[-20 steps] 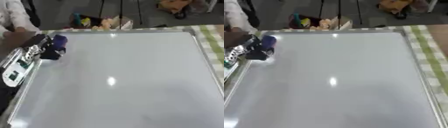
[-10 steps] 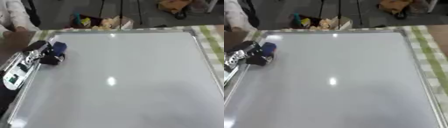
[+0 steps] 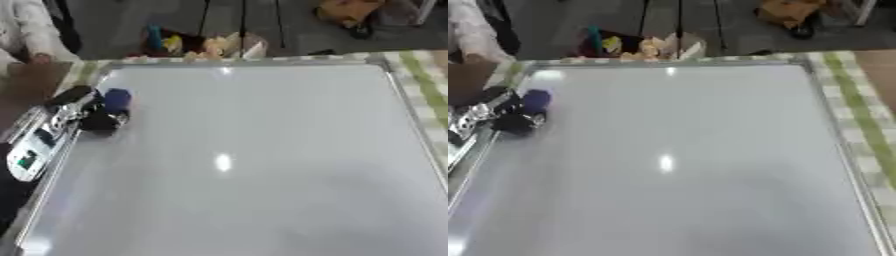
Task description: Wipe the whiteboard clean with a brush.
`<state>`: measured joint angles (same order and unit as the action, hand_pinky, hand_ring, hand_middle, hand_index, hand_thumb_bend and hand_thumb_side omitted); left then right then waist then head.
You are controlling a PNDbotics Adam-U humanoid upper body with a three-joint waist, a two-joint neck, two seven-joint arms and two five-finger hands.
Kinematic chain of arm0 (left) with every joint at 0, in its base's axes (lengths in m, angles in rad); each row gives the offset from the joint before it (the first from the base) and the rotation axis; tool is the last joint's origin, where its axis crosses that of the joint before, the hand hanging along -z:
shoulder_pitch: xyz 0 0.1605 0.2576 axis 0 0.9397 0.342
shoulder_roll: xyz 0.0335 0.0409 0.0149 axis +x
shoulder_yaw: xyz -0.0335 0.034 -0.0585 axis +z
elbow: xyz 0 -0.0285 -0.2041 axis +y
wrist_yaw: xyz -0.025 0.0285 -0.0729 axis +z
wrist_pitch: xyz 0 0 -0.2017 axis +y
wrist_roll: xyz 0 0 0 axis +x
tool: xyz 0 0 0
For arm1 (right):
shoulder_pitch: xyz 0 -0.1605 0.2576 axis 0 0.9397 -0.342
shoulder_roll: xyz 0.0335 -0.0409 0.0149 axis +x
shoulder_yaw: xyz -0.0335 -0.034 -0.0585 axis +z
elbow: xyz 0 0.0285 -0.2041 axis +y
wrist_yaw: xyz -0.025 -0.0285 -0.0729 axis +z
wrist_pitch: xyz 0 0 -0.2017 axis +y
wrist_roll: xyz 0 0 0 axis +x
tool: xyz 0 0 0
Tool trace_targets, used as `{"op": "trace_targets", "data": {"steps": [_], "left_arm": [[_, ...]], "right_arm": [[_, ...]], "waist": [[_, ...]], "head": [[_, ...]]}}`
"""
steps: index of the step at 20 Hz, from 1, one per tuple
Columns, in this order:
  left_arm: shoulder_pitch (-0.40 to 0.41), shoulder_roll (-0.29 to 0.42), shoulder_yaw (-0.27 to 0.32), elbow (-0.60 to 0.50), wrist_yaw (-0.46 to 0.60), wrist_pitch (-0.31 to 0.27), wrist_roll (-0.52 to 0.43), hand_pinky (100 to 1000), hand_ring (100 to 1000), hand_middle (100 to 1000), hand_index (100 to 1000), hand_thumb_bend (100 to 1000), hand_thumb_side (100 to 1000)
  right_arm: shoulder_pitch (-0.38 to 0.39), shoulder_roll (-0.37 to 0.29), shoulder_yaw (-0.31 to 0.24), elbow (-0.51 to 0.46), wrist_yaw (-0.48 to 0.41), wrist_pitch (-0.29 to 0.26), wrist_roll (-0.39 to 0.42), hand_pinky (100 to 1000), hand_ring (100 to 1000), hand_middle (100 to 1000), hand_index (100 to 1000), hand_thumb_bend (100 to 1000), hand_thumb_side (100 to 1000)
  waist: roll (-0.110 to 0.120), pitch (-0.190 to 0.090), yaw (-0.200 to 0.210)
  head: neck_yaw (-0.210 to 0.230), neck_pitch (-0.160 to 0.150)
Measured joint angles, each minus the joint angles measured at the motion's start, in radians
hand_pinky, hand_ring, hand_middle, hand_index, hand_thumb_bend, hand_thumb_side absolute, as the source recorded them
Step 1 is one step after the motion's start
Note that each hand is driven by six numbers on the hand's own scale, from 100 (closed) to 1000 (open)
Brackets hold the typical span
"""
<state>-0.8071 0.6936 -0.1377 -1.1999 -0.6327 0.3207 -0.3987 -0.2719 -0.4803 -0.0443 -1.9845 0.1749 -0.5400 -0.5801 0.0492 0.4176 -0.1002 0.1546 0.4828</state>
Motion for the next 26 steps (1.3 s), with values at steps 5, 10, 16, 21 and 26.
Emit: {"op": "trace_targets", "data": {"steps": [5, 10, 16, 21, 26], "left_arm": [[0.001, 0.0, 0.0, -0.004, 0.003, -0.022, -0.045, 456, 527, 467, 227, 129, 656], [0.003, 0.001, -0.006, -0.014, -0.025, -0.054, -0.085, 465, 525, 451, 229, 151, 602], [0.002, 0.001, -0.012, -0.019, -0.097, -0.092, -0.119, 468, 515, 425, 228, 162, 589], [-0.002, 0.001, -0.013, -0.019, -0.133, -0.108, -0.135, 471, 508, 415, 252, 164, 598], [-0.003, 0.001, -0.017, -0.019, -0.155, -0.12, -0.146, 470, 504, 408, 262, 176, 621]], "right_arm": [[0.001, 0.0, -0.003, 0.0, 0.0, 0.0, 0.0, 753, 699, 547, 788, 100, 823], [0.005, 0.0, -0.004, 0.0, -0.001, -0.001, 0.0, 754, 699, 546, 788, 100, 823], [0.007, 0.0, -0.004, 0.0, -0.001, -0.001, 0.0, 754, 700, 546, 789, 100, 824], [0.007, 0.0, -0.004, 0.0, -0.002, -0.001, 0.0, 754, 700, 546, 789, 100, 828], [0.007, 0.0, -0.004, 0.0, -0.003, 0.0, 0.0, 755, 700, 545, 789, 100, 825]], "waist": [[-0.002, -0.002, 0.003], [-0.002, -0.005, 0.003], [-0.002, -0.006, 0.003], [-0.002, -0.006, 0.003], [-0.002, -0.006, 0.003]], "head": [[0.003, 0.0], [0.003, 0.0], [0.004, 0.001], [0.007, 0.001], [0.007, 0.001]]}}
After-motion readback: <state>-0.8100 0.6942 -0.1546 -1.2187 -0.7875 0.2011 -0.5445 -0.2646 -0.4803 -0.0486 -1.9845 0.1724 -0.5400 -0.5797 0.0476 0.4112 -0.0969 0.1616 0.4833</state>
